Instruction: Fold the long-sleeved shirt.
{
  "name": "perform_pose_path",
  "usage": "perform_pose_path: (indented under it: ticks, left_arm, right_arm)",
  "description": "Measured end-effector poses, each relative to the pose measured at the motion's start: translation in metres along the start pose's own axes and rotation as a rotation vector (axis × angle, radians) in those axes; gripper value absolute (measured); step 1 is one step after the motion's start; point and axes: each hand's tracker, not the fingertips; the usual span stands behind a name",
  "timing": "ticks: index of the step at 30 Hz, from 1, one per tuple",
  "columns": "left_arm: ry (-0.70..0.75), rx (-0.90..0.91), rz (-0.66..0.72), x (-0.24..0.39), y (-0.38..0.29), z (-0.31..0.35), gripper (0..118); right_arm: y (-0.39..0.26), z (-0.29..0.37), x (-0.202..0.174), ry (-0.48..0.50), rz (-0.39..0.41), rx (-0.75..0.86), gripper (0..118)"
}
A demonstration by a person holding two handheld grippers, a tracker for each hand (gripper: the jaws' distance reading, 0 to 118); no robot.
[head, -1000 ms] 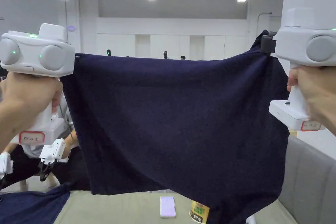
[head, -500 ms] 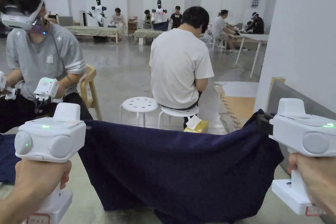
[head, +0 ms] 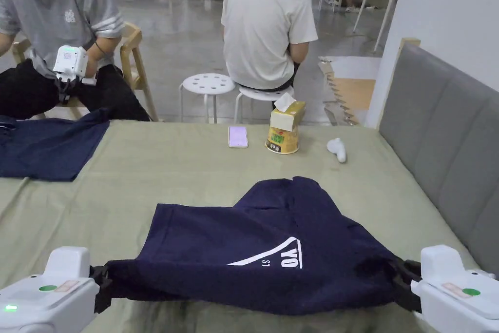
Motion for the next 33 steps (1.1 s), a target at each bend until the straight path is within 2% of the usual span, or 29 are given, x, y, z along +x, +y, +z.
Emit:
perform_pose_path:
  ticks: [2, 3, 4, 6, 8, 9, 13, 17, 21, 26, 28, 29, 30, 31, 32, 33]
  left_arm:
    - [-0.014, -0.034, -0.015, 0.003, -0.032, 0.007, 6]
    - [-0.006, -0.057, -0.026, 0.005, -0.046, 0.01, 6]
    - [-0.003, -0.073, -0.014, 0.003, -0.06, 0.011, 6]
    - [-0.019, -0.121, 0.01, 0.001, -0.08, 0.016, 6]
    - [-0.001, -0.156, 0.059, -0.004, -0.099, 0.02, 6]
    - [-0.017, -0.175, 0.07, -0.006, -0.106, 0.022, 6]
    - [-0.012, -0.196, 0.098, -0.011, -0.129, 0.038, 6]
    - [-0.004, -0.206, 0.112, -0.011, -0.143, 0.043, 6]
    - [-0.002, -0.226, 0.095, -0.008, -0.149, 0.041, 6]
    - [-0.007, -0.239, 0.091, -0.007, -0.152, 0.044, 6]
    - [-0.011, -0.246, 0.088, -0.005, -0.151, 0.046, 6]
    - [-0.016, -0.253, 0.082, -0.004, -0.15, 0.046, 7]
    - [-0.021, -0.256, 0.081, -0.004, -0.149, 0.046, 8]
    - [-0.015, -0.248, 0.09, -0.004, -0.149, 0.048, 10]
    - [-0.015, -0.244, 0.09, -0.003, -0.147, 0.05, 21]
    - [-0.012, -0.245, 0.083, -0.002, -0.144, 0.052, 40]
  right_arm:
    - [-0.042, 0.008, -0.01, -0.034, -0.031, -0.034, 3]
    - [-0.057, 0.009, -0.012, -0.011, -0.044, -0.076, 4]
    - [-0.073, 0.012, -0.016, -0.033, -0.058, -0.099, 4]
    - [-0.098, 0.018, -0.02, -0.013, -0.094, -0.139, 4]
    - [-0.114, 0.024, -0.026, -0.039, -0.089, -0.151, 4]
    - [-0.118, 0.026, -0.028, -0.04, -0.075, -0.175, 4]
    - [-0.124, 0.037, -0.026, -0.036, -0.105, -0.232, 4]
    - [-0.133, 0.042, -0.03, -0.006, -0.069, -0.276, 4]
    - [-0.144, 0.043, -0.032, -0.018, -0.053, -0.305, 4]
    - [-0.153, 0.042, -0.026, -0.003, -0.099, -0.327, 4]
    - [-0.153, 0.042, -0.024, 0.0, -0.112, -0.322, 9]
    - [-0.152, 0.042, -0.024, -0.004, -0.114, -0.317, 25]
    - [-0.149, 0.043, -0.024, -0.006, -0.116, -0.314, 51]
    - [-0.148, 0.044, -0.024, -0.01, -0.119, -0.312, 80]
    - [-0.147, 0.046, -0.023, -0.013, -0.128, -0.304, 114]
    - [-0.145, 0.049, -0.023, -0.019, -0.136, -0.289, 118]
